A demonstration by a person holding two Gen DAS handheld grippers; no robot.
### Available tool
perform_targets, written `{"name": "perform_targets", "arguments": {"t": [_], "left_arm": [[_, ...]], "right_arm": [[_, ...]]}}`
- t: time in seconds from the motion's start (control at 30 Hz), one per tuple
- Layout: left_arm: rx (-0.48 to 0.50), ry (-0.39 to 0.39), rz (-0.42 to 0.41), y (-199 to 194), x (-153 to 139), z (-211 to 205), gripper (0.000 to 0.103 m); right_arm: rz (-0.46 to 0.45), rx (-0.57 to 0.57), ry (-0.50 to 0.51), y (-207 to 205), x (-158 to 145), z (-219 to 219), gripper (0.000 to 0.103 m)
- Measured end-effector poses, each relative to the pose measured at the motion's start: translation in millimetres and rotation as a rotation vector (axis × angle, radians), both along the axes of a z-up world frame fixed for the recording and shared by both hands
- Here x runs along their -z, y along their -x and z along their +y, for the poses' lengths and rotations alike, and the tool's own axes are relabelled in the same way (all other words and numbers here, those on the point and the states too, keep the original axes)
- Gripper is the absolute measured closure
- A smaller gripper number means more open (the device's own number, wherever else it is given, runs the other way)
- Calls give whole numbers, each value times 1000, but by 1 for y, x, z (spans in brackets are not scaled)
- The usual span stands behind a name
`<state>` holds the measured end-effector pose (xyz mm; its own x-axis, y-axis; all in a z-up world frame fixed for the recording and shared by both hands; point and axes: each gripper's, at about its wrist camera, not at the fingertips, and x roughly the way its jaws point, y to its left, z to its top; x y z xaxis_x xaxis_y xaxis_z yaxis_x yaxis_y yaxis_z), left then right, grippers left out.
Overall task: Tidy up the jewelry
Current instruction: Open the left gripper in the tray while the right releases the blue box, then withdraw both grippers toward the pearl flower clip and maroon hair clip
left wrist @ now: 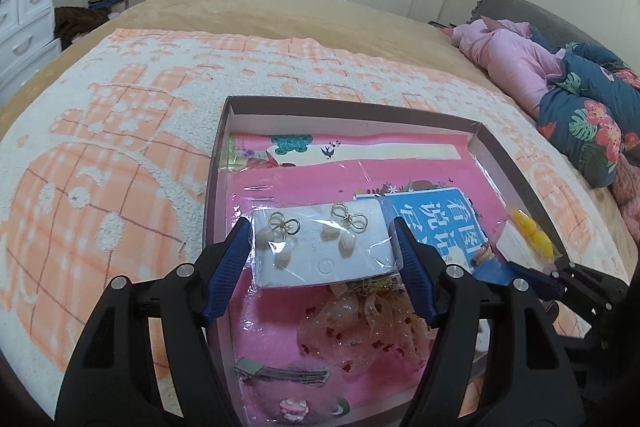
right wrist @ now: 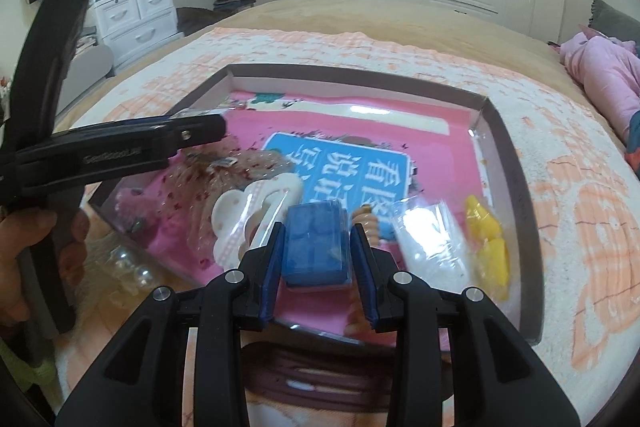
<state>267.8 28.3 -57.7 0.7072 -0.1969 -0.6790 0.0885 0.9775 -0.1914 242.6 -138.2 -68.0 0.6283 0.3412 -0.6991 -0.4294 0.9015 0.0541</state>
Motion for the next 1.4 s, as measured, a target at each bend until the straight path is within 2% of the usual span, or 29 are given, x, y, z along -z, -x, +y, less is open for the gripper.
{"name": "perform_targets", "arguments": {"t": [0.1,0.23,0.3,0.37,0.53,0.7,0.9,1.1,1.3,1.4], "left_arm": [[-1,-3,1,1,0,0,42],[-4,-1,3,1,0,0,41],[-2,0,3,2,-1,-1,38],[-6,-6,0,5,-2,-2,28],[-23,0,-11,15,-7,1,23],[-42,26,-50,35,-18,4,15],[-63,25,-112,63,-35,5,12],[-78,12,-161,89,-45,5,11],[-89,1,-194,118,-44,10,11],[-103,-5,-181,128,-40,16,11]], "right_arm": [[-2,-2,-22,6,-3,-1,59],[-8,4,-41,17,-7,-6,53],[-21,16,-50,25,-10,-10,49],[-32,26,-55,30,-13,-13,45],[-108,48,-35,50,-24,-21,30],[-166,95,-53,65,-33,-39,20],[-194,138,-95,75,-43,-62,15],[-225,157,-96,86,-50,-73,13],[-245,170,-95,99,-52,-80,11],[-256,169,-73,105,-50,-80,11]]}}
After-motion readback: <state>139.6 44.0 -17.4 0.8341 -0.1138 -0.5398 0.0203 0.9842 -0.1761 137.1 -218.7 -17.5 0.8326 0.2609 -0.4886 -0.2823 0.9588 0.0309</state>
